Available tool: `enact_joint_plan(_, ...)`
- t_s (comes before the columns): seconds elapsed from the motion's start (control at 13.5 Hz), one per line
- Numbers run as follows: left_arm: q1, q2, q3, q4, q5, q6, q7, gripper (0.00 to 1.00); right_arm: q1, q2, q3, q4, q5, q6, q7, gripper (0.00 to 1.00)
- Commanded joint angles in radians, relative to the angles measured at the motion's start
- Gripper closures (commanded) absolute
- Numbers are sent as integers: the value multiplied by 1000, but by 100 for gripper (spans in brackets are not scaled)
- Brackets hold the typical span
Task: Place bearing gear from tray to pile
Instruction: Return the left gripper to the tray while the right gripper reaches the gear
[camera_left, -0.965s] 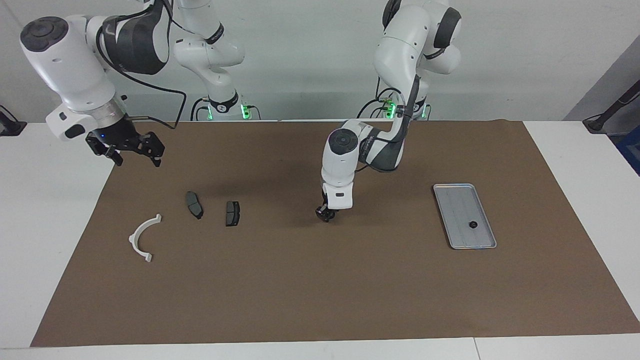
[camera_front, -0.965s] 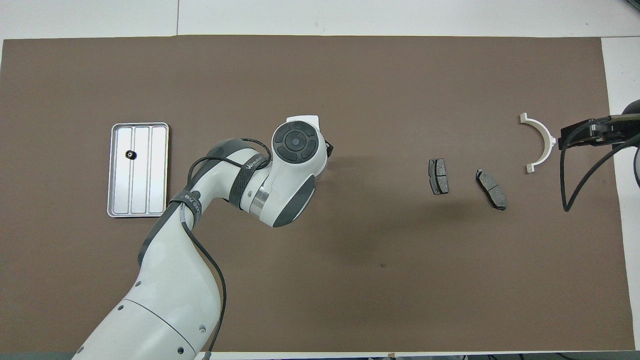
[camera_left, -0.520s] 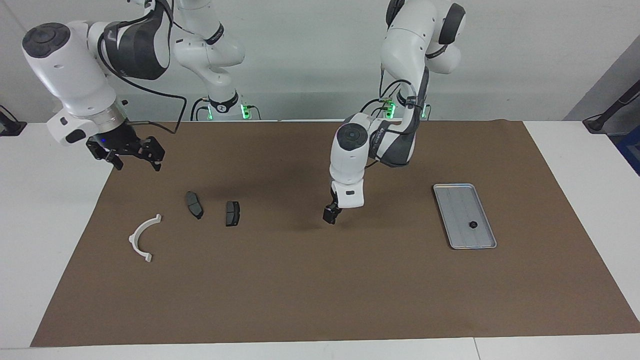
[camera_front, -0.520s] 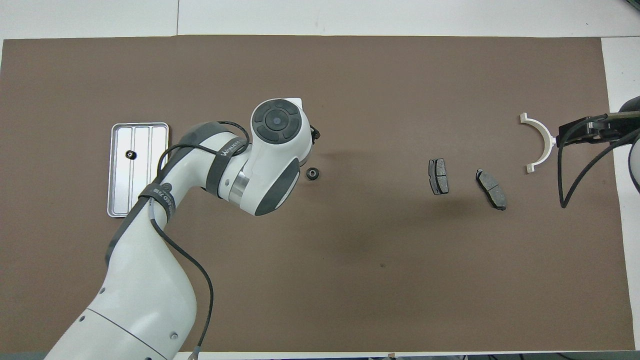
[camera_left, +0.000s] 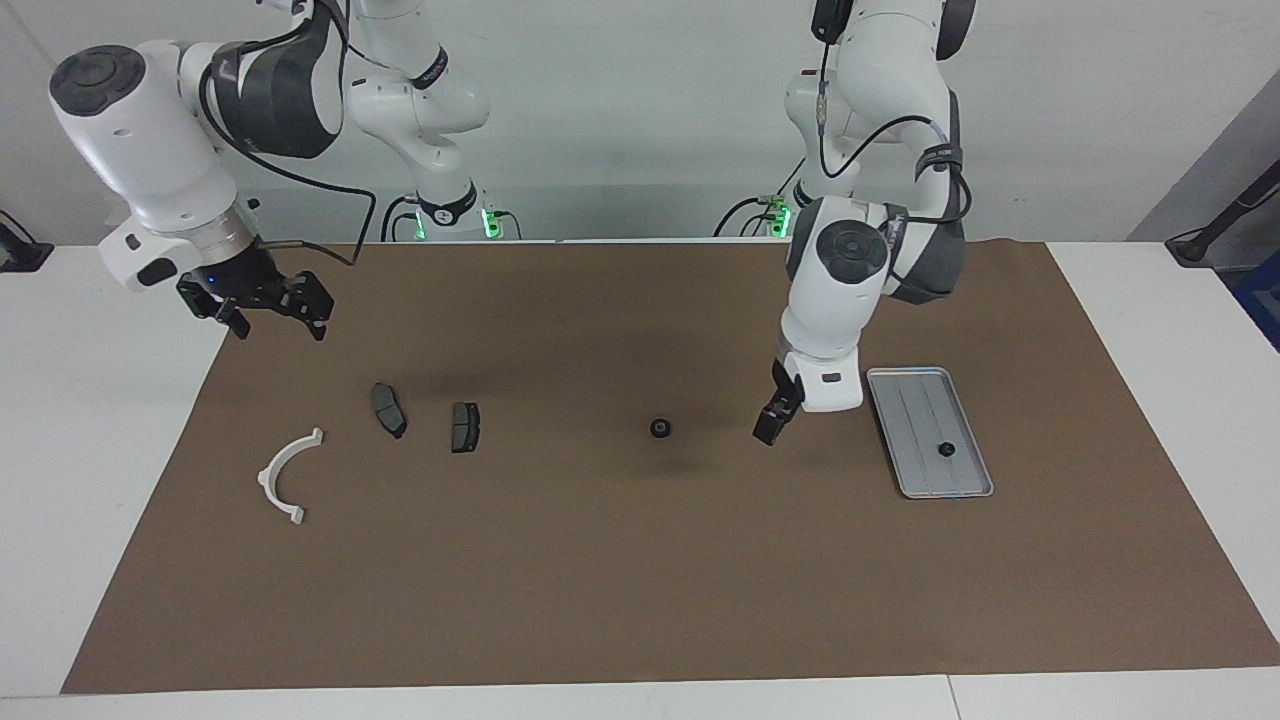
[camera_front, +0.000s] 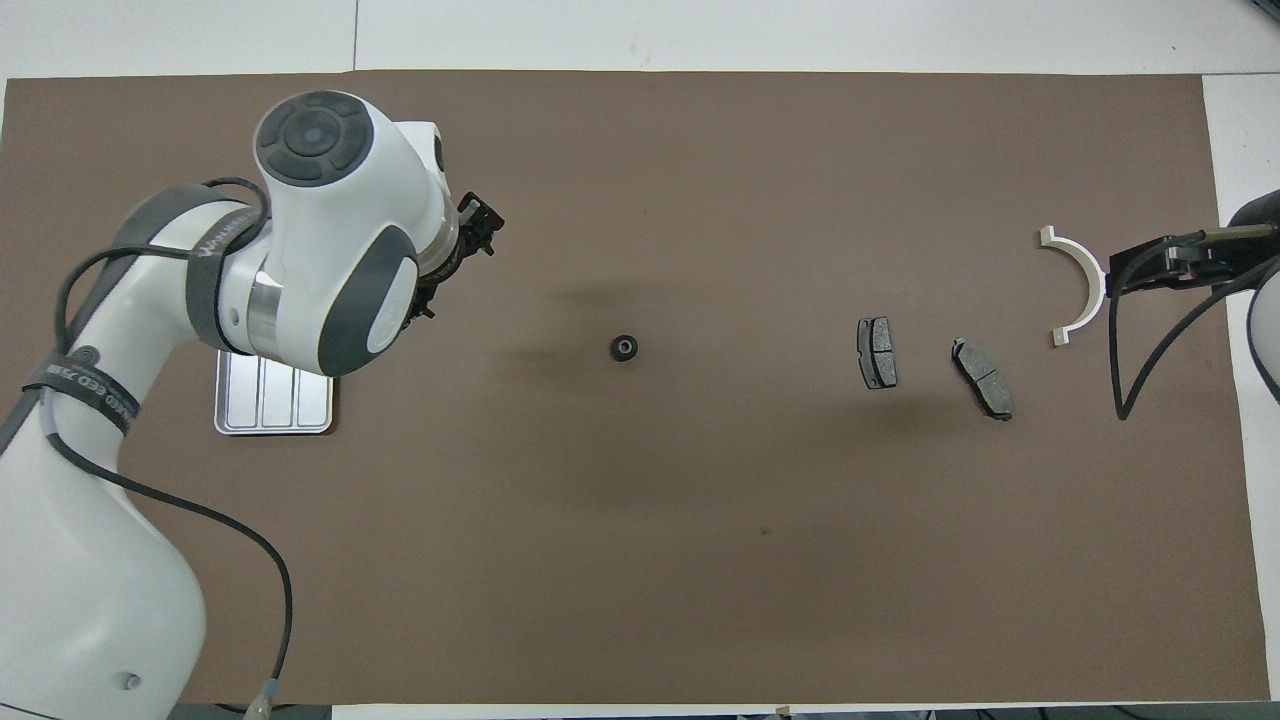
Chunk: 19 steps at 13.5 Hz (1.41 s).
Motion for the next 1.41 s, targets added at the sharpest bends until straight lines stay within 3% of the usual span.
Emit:
enact_joint_plan(0.0,67,-28,-11,-43,12,-18,145,1,51,67,6,40,9,41,-15,0)
enact_joint_plan(0.3,208,-41,-12,-89,12,2,516,5,151,320,23,345,18,-20,141,0)
enact_joint_plan(0.52,314,-52,-12,-123,12,22,742,5,192,435,105,451,10,9,295,0)
enact_joint_plan(0.89,420,-74,-12,-236,12,189,951,15,378,548,127,505,13,110,505,0)
enact_joint_plan(1.04,449,-58,-12,-243,12,224,1061,25,412,582,170,503,32,112,551,0)
enact_joint_plan(1.19,452,-35,-12,-243,12,255,1074,28,445,605,175,499,56,139,586,0)
enact_joint_plan(1.34,451,-29,-12,-246,10,278,1068,37,455,618,176,496,102,161,588,0)
